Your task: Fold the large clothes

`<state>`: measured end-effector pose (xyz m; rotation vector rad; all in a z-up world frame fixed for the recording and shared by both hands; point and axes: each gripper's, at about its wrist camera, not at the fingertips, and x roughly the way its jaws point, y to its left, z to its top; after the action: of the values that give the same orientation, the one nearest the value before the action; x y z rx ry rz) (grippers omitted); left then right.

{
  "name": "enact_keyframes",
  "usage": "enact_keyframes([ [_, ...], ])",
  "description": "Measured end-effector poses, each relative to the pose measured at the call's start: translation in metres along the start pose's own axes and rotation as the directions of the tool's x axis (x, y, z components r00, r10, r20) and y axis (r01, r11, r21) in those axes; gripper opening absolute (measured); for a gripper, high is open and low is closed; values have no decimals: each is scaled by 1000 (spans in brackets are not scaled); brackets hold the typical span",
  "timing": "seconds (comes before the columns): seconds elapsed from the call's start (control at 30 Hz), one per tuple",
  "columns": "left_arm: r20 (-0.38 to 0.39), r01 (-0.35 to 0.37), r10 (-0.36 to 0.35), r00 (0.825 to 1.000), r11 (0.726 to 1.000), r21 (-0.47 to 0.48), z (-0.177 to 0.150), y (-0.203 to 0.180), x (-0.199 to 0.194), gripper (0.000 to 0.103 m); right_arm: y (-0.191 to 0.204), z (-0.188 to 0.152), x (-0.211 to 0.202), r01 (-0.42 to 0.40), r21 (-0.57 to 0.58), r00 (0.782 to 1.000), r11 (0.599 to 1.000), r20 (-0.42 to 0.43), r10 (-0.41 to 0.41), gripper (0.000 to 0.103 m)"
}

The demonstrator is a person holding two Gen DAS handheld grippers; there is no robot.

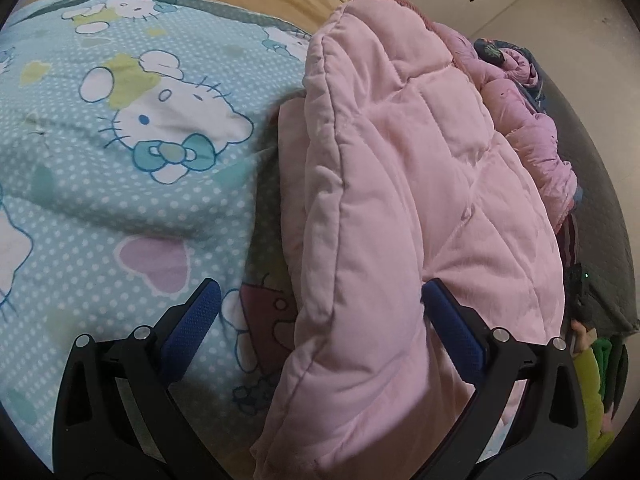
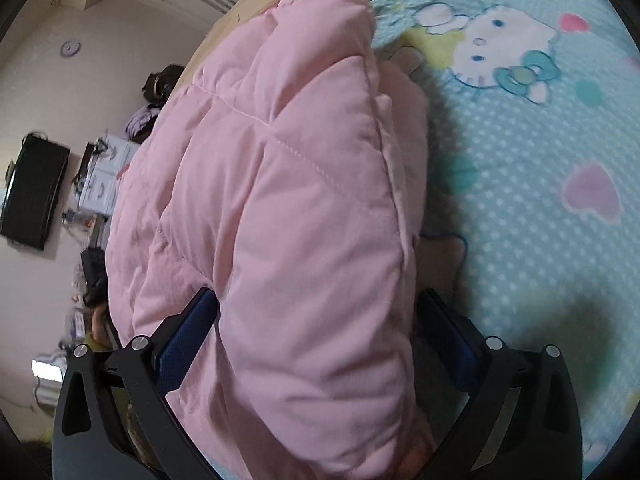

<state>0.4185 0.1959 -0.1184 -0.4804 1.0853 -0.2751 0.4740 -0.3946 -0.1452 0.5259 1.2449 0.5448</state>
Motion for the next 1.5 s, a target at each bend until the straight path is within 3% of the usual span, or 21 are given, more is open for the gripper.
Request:
enact_keyframes([
  [0.2, 2, -8, 7, 1000, 999, 32, 7, -10, 10, 92, 12, 6, 13, 22, -54, 1000, 998, -15, -23, 97],
  [0.23, 5, 7, -7, 1000, 999, 36, 7, -13, 12, 79, 14, 5, 12, 15, -59, 1000, 998, -8, -15, 94],
  [0.27, 9, 54, -54, 998, 998, 36, 7, -17, 12, 65, 15, 6, 12, 6, -61, 1000, 998, -1, -6, 88],
  [0.3, 20, 55, -55, 998, 998, 40, 6, -21, 11, 61, 17, 5, 10, 5, -62, 1000, 998, 9, -4, 85],
  [0.37, 33, -1, -1, 999, 997, 76, 5, -33, 14, 59, 21, 1, 10, 11, -70, 1000, 997, 25, -10, 79],
  [0.63, 102, -28, 15, 995, 992, 124, 1, -58, 2, 46, 55, -7, -7, 80, -140, 990, 987, 128, -62, 50],
  [0.77, 129, -4, -15, 992, 989, 146, 1, -68, -16, 46, 69, -12, -21, 81, -168, 983, 982, 174, -52, 43],
  [0.93, 148, 10, -34, 988, 987, 162, -10, -79, -38, 43, 88, -32, -54, 35, -220, 972, 975, 234, 18, 40],
  [1.13, 156, -4, -25, 988, 983, 186, -41, -89, -61, 43, 106, -54, -68, 52, -252, 970, 966, 241, 11, 40],
  [1.5, 142, 6, -35, 989, 980, 201, -59, -95, -78, 43, 121, -84, -72, 46, -247, 974, 968, 225, 11, 40],
])
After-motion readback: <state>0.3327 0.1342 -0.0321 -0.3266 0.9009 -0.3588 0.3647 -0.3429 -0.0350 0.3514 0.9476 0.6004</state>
